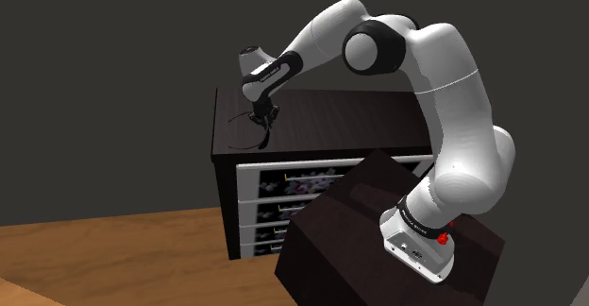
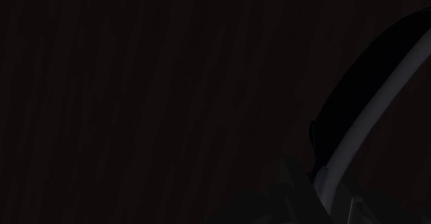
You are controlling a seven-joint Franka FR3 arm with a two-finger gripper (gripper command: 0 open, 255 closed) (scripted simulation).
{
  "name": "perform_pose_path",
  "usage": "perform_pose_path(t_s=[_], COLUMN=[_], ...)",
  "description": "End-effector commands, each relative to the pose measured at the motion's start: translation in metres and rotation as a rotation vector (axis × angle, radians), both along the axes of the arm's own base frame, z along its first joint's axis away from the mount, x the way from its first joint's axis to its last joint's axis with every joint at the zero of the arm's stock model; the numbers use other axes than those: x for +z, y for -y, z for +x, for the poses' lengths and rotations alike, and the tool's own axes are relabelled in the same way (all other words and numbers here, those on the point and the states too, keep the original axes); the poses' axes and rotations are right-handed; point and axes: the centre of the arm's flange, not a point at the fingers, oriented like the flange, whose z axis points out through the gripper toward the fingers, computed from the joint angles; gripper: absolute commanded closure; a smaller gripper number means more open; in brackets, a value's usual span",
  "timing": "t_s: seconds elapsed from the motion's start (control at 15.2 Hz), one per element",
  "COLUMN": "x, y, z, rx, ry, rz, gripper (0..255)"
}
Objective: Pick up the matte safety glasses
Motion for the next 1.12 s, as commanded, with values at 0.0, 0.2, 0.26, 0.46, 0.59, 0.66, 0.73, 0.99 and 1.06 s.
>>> perform_pose_path(t_s=[0.0,0.2,0.26,0.46,0.59,0.66,0.73,0.99,1.06], x=[0.005,0.021,0.026,0.042,0.052,0.057,0.063,0.079,0.079], y=[0.0,0.0,0.0,0.0,0.0,0.0,0.0,0.0,0.0], z=[0.0,0.0,0.0,0.0,0.0,0.0,0.0,0.0,0.0], rx=[0.0,0.0,0.0,0.0,0.0,0.0,0.0,0.0,0.0], ry=[-0.001,-0.001,-0.001,-0.001,-0.001,-0.001,-0.001,-0.001,-0.001], rz=[0.0,0.0,0.0,0.0,0.0,0.0,0.0,0.0,0.0], gripper=[255,255,255,255,255,255,255,255,255])
